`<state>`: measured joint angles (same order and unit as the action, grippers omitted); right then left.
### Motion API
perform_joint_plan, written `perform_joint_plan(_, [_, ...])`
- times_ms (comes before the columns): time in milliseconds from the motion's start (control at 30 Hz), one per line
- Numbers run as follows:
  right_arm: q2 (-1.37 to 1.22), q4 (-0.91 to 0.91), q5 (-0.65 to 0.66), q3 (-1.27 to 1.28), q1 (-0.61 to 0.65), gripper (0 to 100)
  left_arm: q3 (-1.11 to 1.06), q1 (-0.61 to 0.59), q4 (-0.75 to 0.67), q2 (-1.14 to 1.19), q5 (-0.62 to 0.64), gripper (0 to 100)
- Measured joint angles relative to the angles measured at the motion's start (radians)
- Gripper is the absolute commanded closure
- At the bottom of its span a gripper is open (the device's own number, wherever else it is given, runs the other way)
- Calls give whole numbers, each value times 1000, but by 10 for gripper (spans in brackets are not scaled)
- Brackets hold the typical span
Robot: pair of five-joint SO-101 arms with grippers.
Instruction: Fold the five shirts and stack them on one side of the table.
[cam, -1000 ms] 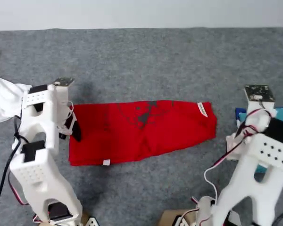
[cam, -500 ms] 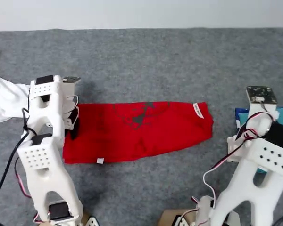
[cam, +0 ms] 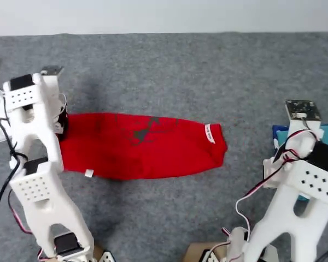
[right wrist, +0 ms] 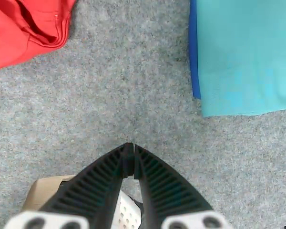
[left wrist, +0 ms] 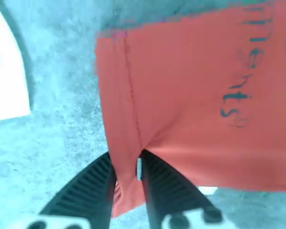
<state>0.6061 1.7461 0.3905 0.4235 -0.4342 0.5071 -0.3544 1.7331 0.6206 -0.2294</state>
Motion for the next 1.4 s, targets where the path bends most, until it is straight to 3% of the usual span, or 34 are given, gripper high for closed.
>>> perform_joint_plan(167, [0,0,2,0,-29,988,-55,160,0,-43,3,998])
perform_joint_plan(367, [0,0,15,0,-153,988,-49,353,0,-44,89,998])
perform_joint_plan(600, [0,0,161,8,-333,988,31,532,0,-44,146,998])
perform_joint_plan(933, [0,-9,361,221,-577,988,206,793,0,-44,199,996])
perform_joint_plan(1400, [0,-54,502,262,-798,988,385,976,2,61,199,996])
